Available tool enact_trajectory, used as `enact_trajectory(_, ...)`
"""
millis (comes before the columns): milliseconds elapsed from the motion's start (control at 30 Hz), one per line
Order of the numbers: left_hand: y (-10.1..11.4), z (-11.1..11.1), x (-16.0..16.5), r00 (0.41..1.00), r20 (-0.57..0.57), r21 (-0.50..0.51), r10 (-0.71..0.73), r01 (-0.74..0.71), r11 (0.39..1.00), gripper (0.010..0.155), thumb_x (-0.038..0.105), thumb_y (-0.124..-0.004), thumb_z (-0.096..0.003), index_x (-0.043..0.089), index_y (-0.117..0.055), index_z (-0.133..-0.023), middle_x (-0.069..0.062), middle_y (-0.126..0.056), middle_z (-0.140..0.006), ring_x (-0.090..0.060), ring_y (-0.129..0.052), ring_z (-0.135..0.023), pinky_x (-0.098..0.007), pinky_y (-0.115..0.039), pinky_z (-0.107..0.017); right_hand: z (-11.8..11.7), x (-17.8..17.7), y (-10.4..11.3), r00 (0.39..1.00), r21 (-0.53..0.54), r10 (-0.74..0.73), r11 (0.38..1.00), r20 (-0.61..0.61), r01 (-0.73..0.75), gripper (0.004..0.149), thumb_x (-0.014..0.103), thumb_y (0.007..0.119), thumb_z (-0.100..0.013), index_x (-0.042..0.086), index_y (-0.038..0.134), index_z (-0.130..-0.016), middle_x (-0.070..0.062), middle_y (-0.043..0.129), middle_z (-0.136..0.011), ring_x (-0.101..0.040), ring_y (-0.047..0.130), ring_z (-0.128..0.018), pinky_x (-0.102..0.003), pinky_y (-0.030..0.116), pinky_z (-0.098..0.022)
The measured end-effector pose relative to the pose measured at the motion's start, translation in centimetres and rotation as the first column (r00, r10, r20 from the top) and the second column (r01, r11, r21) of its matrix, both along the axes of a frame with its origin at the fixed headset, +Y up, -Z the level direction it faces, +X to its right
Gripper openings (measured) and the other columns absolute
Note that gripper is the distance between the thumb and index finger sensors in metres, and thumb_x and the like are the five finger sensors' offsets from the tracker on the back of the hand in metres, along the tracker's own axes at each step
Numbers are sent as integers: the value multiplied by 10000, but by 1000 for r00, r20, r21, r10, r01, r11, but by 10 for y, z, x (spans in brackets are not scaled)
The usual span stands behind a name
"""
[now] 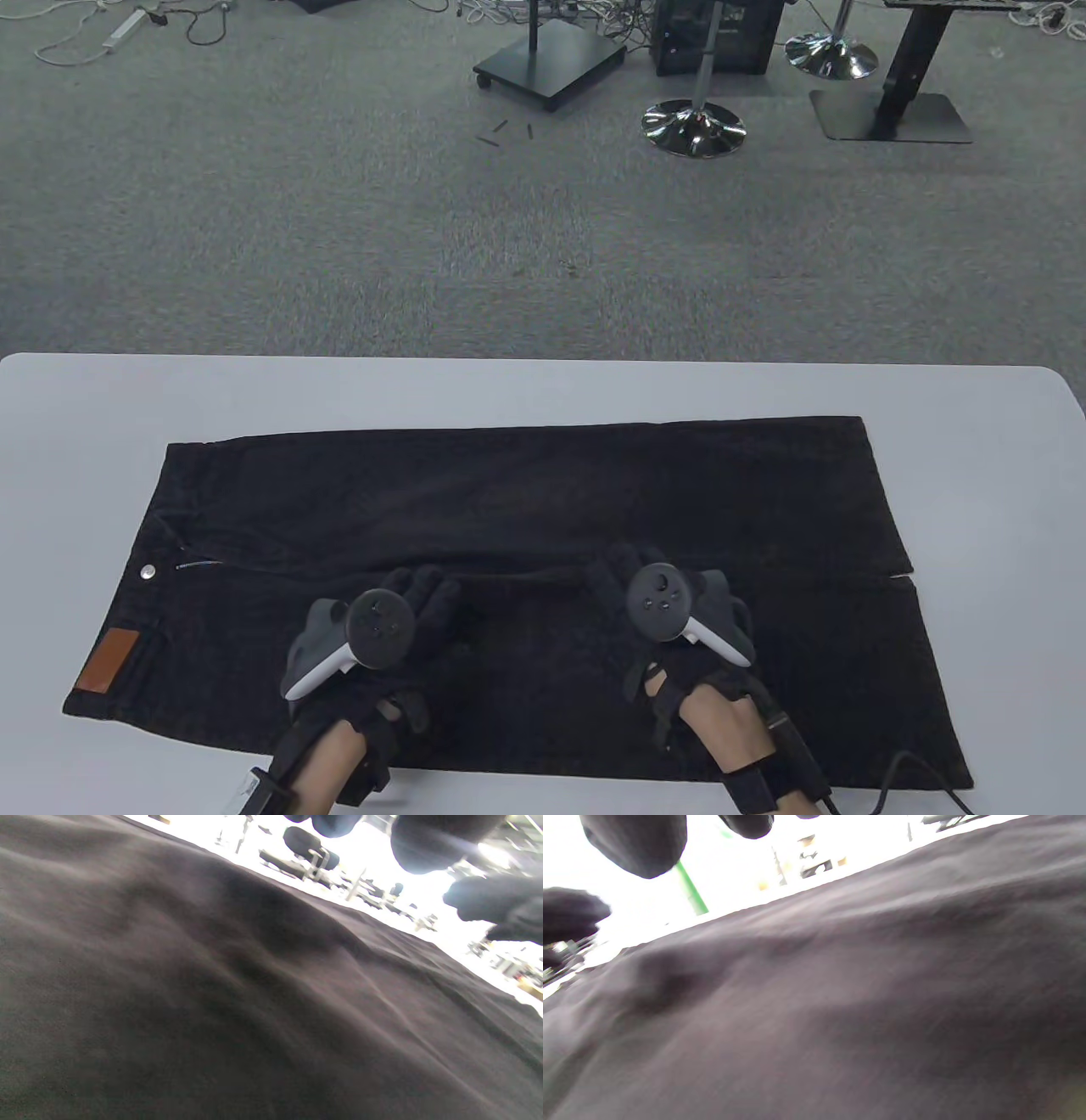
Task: Fold trousers
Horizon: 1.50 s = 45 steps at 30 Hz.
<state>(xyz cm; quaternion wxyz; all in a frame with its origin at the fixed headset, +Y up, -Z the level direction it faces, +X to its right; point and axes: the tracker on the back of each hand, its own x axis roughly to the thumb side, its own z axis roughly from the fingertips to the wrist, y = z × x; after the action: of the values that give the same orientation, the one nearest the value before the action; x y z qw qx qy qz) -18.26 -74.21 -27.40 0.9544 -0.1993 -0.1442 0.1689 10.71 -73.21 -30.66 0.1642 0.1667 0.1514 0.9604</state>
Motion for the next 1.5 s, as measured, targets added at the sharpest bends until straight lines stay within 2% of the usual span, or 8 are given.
enact_trajectory(167,-20,18,24,986,148,-67,-72,83,994,803,654,-729,-532,425,-297,-1168,194,-169,-1227,-243,-144,-1211,-637,-267,-828,26,-23,-27,991,-248,44,966,-124,-74,728,629,718,-457,383,380,-1053,23,216,-1169,-338,205,-1097,-646,288,-754)
enact_trajectory(300,-36,27,32,971,213,-127,-109,138,982,835,664,-750,-524,425,-277,-1168,195,-148,-1223,-240,-120,-1206,-636,-244,-829,38,-26,-42,964,-224,182,948,-194,-224,749,638,746,-445,417,365,-1051,32,173,-1167,-336,159,-1096,-650,258,-756)
enact_trajectory(467,-50,29,34,964,231,-169,-134,176,970,854,672,-765,-516,414,-282,-1171,182,-156,-1225,-247,-121,-1204,-638,-240,-826,42,-25,-56,955,-251,217,931,-205,-265,793,645,760,-435,446,292,-1044,56,85,-1153,-322,69,-1084,-644,213,-759)
enact_trajectory(733,-54,31,35,957,240,-142,-164,202,969,859,676,-769,-509,413,-285,-1169,175,-170,-1226,-243,-129,-1206,-634,-239,-828,46,-27,-62,935,-268,253,909,-249,-318,913,690,769,-402,431,167,-1037,44,-28,-1125,-333,-34,-1058,-650,167,-751)
enact_trajectory(867,-55,31,33,960,239,-151,-149,188,971,874,693,-764,-502,415,-271,-1169,177,-156,-1225,-235,-114,-1202,-631,-212,-826,48,-30,-62,927,-239,277,910,-253,-338,927,689,767,-401,417,144,-1032,26,-37,-1121,-352,-34,-1054,-658,176,-751)
enact_trajectory(1033,-56,33,33,958,241,-132,-157,192,972,878,702,-751,-499,413,-262,-1168,175,-148,-1224,-238,-114,-1200,-633,-207,-824,49,-28,-64,942,-228,252,926,-221,-301,822,675,695,-448,435,168,-1032,44,-16,-1128,-330,-24,-1060,-647,172,-752)
enact_trajectory(1167,-56,34,34,955,243,-122,-171,205,971,885,709,-750,-495,416,-255,-1167,173,-141,-1223,-240,-114,-1200,-633,-208,-824,49,-31,-65,958,-184,226,948,-178,-258,753,633,671,-463,422,231,-1037,39,51,-1143,-341,30,-1071,-654,197,-752)
enact_trajectory(1500,-55,35,37,957,205,-58,-205,221,973,738,635,-684,-546,432,-328,-1160,189,-222,-1228,-232,-189,-1216,-626,-280,-839,49,-35,-60,975,-46,189,980,-118,-195,606,544,689,-482,394,457,-1021,-1,289,-1157,-390,259,-1092,-641,350,-767)
